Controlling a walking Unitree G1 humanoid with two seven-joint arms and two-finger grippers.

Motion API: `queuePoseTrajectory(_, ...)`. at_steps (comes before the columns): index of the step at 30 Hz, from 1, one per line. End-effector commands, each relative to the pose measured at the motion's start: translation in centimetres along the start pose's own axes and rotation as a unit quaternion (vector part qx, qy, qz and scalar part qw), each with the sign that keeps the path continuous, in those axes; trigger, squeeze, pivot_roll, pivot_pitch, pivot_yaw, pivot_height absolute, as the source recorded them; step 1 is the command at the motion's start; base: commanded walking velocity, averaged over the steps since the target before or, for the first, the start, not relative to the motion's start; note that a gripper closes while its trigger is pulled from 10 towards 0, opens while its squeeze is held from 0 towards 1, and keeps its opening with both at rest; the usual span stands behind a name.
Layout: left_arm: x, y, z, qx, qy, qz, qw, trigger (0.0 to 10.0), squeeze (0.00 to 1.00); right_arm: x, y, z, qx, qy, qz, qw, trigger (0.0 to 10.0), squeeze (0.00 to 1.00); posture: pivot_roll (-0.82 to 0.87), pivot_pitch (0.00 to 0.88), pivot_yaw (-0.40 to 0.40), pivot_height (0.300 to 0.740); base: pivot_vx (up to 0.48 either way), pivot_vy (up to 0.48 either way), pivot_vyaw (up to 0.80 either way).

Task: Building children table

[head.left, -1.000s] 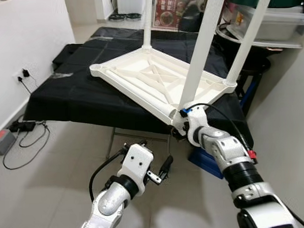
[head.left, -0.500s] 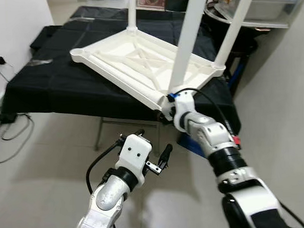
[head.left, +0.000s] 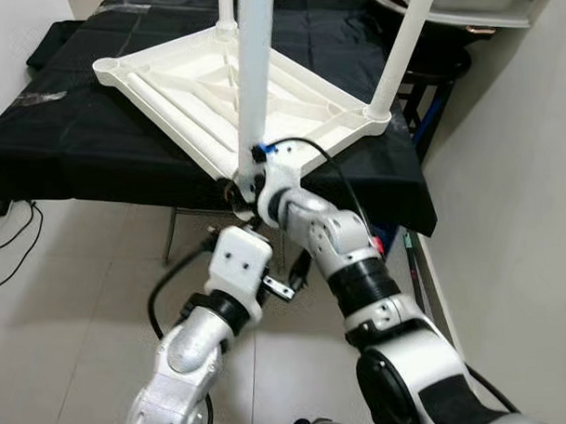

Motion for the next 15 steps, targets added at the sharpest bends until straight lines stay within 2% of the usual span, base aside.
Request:
queuePoseTrajectory(1, -0.7, 2.1, 0.1, 0.041, 0.008, 0.008, 0.999, 10.0, 0.0, -2.4, -1.7, -0.8, -0.015, 0.02, -0.026, 0.999, 10.0, 0.0, 0.16, 0.199, -0.146, 0.74, 0.0, 0.0, 0.0)
queuePoseTrajectory(4, -1.3, 3.1, -0.3, 0.053, 0.015, -0.002, 0.998, 10.0, 0.0, -4.4, -0.9, -1.5, 0.002, 0.028, -0.034, 0.999, 10.0, 0.0, 0.17, 0.194, -0.15, 0.74, 0.0, 0.0, 0.0)
queuePoseTrajectory(6, -1.0, 3.2, -0.4, 0.055, 0.011, -0.004, 0.998, 10.0, 0.0, -4.7, -0.6, -1.5, 0.005, 0.031, -0.033, 0.999, 10.0, 0.0, 0.16, 0.191, -0.15, 0.74, 0.0, 0.0, 0.0)
queuePoseTrajectory(10, 0.2, 3.0, -0.5, 0.053, -0.012, 0.0, 0.999, 10.0, 0.0, -3.4, -0.4, -1.1, 0.013, 0.026, -0.019, 0.999, 10.0, 0.0, 0.15, 0.185, -0.14, 0.74, 0.0, 0.0, 0.0)
queuePoseTrajectory(12, 0.2, 3.0, -0.5, 0.053, -0.012, 0.0, 0.999, 10.0, 0.0, -3.4, -0.4, -1.1, 0.013, 0.026, -0.019, 0.999, 10.0, 0.0, 0.15, 0.185, -0.14, 0.74, 0.0, 0.0, 0.0)
queuePoseTrajectory(15, 0.7, 2.8, -0.5, 0.052, -0.023, 0.0, 0.998, 10.0, 0.0, -2.3, -0.4, -0.7, 0.02, 0.026, -0.016, 0.999, 10.0, 0.0, 0.14, 0.178, -0.134, 0.74, 0.0, 0.0, 0.0)
Point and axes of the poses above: a point about 5 cm out from each wrist's last joint towards the gripper, its own z axis pointing back from the gripper into the wrist, its own y axis along the axis of the wrist's last joint, x = y × z, the point moved 4 cm from there along -z, pointing out of the wrist towards the gripper, and after that the axes turned 15 degrees about -z, right-handed, at the moved point
